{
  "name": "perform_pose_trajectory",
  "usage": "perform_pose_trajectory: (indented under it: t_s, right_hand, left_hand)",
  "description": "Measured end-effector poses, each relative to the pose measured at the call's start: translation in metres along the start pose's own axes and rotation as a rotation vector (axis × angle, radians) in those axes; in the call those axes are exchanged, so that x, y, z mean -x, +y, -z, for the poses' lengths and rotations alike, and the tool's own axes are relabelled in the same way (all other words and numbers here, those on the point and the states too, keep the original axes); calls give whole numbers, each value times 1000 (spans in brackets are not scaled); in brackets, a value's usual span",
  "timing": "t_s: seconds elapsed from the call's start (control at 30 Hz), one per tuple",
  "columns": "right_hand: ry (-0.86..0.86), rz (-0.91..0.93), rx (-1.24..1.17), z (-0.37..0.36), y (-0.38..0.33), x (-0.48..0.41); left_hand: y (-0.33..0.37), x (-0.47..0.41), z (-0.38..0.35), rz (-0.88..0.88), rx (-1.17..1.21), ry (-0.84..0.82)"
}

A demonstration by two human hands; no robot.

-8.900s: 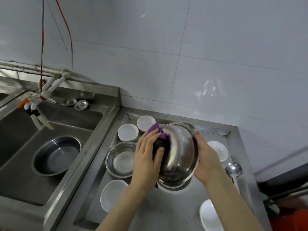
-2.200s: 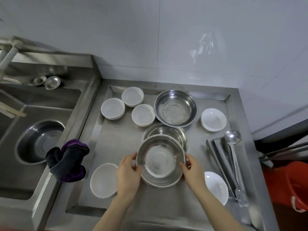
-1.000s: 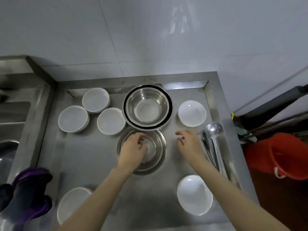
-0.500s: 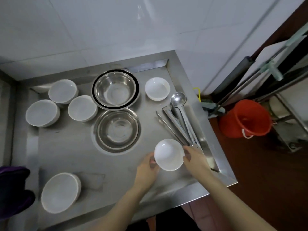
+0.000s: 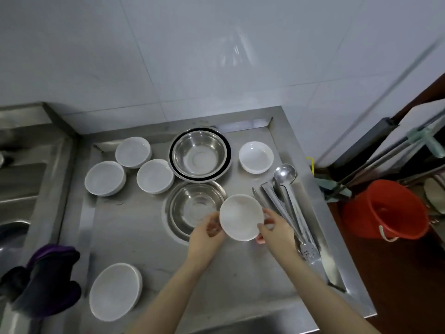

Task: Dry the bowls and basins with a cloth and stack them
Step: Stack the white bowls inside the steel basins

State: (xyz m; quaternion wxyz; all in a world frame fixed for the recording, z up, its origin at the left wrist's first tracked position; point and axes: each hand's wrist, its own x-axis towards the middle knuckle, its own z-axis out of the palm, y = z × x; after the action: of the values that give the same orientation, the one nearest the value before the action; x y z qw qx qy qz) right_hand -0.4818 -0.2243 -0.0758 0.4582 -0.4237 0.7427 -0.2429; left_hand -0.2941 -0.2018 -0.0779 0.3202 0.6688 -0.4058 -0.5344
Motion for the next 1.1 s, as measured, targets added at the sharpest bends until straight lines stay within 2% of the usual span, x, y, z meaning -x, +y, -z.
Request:
perform_pose_trajectory:
  t_s: [0.17, 0.3, 0.6, 0.87, 0.93, 1.0, 1.1]
  right_hand:
    - [-70, 116, -75, -28, -69, -42]
    - [-188, 166, 5, -53, -120, -88]
    - [-280, 69, 138, -103, -163, -183]
    - [-291, 37, 213, -111, -163, -193]
    - [-293, 81, 204, -104, -160, -187]
    - [-255, 179, 218, -94, -155, -180]
    - [-123, 417, 330, -66, -133, -178]
  left_hand:
    - [31, -53, 42, -32, 27, 133]
    - [45, -103, 76, -19, -14, 194]
    - [46, -199, 104, 60, -216, 133]
    - [34, -222, 105, 74, -496, 2]
    - [40, -218, 102, 56, -514, 32]
    - [49, -208, 96, -14, -517, 143]
    - [61, -195, 76, -230, -572, 236]
